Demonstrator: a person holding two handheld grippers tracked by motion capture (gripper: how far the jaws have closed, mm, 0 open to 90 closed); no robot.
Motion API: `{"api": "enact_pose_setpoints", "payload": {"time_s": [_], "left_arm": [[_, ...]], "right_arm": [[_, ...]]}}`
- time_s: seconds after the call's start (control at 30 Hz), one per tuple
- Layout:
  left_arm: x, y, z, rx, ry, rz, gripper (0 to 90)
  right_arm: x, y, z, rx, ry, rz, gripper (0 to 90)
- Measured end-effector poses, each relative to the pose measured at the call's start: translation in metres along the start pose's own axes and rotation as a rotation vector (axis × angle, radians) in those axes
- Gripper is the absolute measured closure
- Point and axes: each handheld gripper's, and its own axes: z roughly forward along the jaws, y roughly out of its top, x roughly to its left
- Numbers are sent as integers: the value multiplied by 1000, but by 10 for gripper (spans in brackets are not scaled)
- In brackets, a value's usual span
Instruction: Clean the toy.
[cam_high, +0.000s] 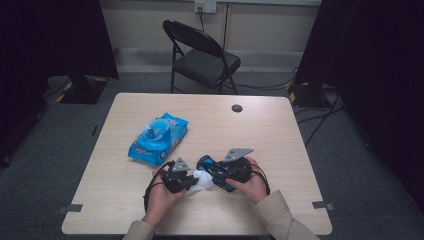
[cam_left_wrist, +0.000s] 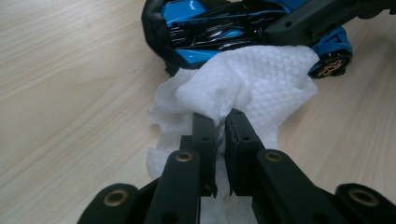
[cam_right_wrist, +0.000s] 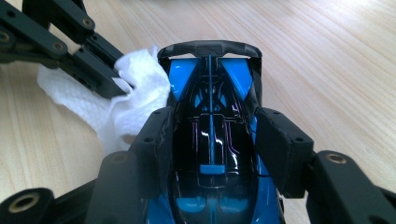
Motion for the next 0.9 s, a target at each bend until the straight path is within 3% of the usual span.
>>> {"api": "enact_pose_setpoints", "payload": {"time_s": [0.33, 0.43, 0.9], "left_arm": [[-7, 9, 9, 26, -12, 13, 847], [-10, 9, 11, 22, -36, 4, 849], [-33, 14, 22, 19, -86, 38, 850]], "right_arm": [[0, 0, 0, 1, 0, 3, 476], [0, -1, 0, -2, -1, 6, 477], [0, -1, 0, -5, 1, 12, 476]]}}
